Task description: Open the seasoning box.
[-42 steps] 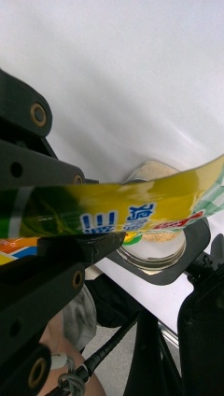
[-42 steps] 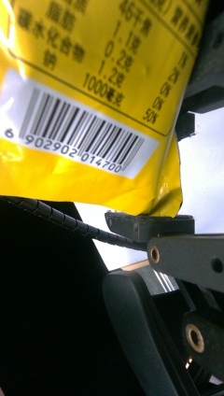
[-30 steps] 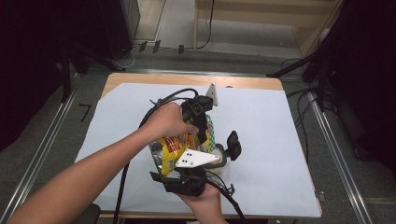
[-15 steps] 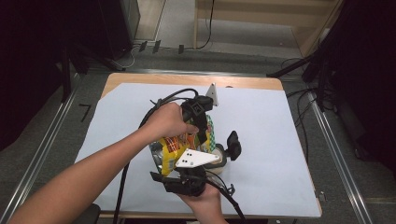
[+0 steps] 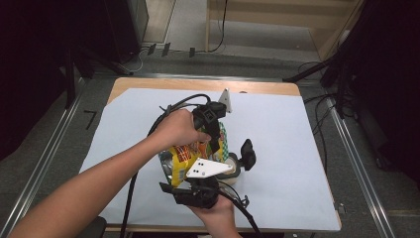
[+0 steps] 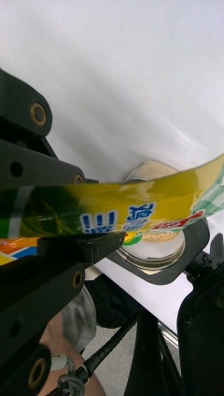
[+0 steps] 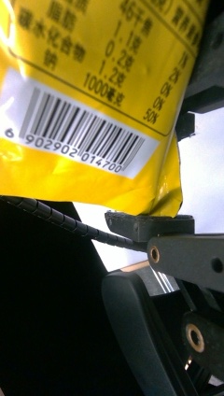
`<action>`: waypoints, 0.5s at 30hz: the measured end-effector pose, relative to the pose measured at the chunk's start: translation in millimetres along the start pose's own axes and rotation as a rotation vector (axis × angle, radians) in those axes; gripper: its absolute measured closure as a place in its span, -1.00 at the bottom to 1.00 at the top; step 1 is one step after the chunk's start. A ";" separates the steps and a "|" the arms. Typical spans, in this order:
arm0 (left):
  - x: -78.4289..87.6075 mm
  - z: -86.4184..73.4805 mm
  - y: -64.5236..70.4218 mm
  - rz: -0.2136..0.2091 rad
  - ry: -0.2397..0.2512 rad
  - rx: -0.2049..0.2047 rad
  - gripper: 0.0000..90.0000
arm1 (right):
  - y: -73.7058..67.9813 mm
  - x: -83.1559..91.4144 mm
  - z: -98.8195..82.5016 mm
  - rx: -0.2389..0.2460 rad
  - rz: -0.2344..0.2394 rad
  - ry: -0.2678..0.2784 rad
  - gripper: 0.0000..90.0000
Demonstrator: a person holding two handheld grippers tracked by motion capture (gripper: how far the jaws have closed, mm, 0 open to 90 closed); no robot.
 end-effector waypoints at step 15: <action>2.2 -0.2 6.1 0.046 0.010 -0.031 0.85 | -0.1 -0.1 -0.1 0.002 -0.005 0.000 0.38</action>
Point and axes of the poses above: each handheld gripper's, and its own axes: x roughly backward along the jaws, z roughly out of its top, y roughly to its right, the point moved 2 cm from there along -x, roughly forward along the jaws, and after that the axes turned 12 degrees about z, right-handed, at the moved point
